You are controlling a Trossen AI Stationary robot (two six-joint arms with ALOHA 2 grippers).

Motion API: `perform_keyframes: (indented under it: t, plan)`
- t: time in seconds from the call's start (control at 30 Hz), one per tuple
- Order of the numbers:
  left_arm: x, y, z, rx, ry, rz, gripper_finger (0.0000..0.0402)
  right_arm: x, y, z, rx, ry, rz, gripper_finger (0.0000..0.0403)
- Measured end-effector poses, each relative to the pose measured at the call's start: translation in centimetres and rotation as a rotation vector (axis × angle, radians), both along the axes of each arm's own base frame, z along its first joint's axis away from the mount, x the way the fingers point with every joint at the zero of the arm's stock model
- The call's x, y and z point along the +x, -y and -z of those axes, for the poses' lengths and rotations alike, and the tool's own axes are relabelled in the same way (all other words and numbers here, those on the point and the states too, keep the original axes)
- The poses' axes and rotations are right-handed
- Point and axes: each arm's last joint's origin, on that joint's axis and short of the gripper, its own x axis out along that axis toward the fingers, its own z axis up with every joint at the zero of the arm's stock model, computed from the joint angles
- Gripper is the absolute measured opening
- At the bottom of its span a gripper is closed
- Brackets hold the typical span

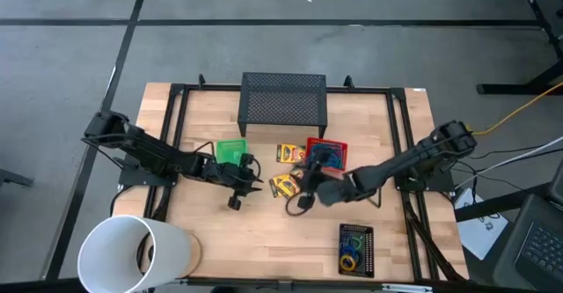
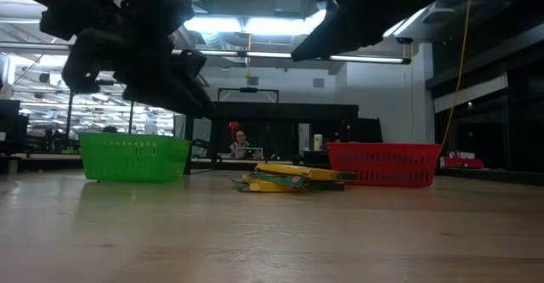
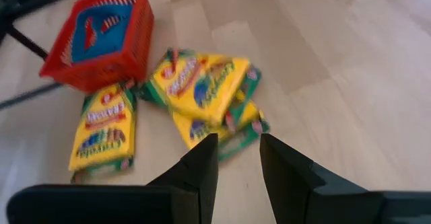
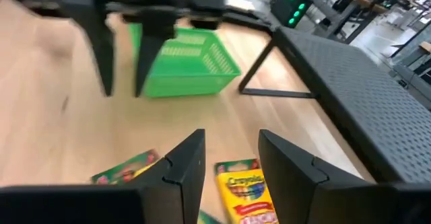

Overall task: Pick & Place Office Desk Supplies
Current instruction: Put the box of crayon into the black bin

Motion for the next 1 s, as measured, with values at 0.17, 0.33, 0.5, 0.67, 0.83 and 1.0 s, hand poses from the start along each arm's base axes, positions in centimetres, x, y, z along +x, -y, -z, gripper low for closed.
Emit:
perform_keyframes:
  t: [0.17, 0.33, 0.5, 0.67, 0.83, 1.0]
  plan:
    - [1.0, -0.2, 0.5, 0.025, 0.053, 0.005, 0.0110, 0.7, -1.5, 0.2, -0.018, -0.042, 0.033, 0.0139]
    - [2.1, -0.7, 1.6, 0.053, 0.027, -0.005, 0.0110, 0.1, -2.0, 0.6, 0.056, -0.049, 0.074, 0.0139]
    - [3.8, -1.2, 2.6, 0.077, -0.009, -0.020, 0.0110, -0.7, -2.5, 1.2, 0.140, -0.077, 0.097, 0.0139]
    - [5.9, -1.7, 3.0, 0.082, -0.020, -0.024, 0.0110, -1.2, -3.3, 1.3, 0.168, -0.074, 0.097, 0.0139]
    - [6.9, -2.2, 4.1, 0.087, -0.079, -0.036, 0.0110, -1.4, -3.9, 1.8, 0.218, -0.087, 0.088, 0.0140]
    - [7.1, -3.1, 4.5, 0.109, -0.126, -0.103, 0.0110, -1.3, -4.5, 3.2, 0.231, -0.123, 0.081, 0.0140]
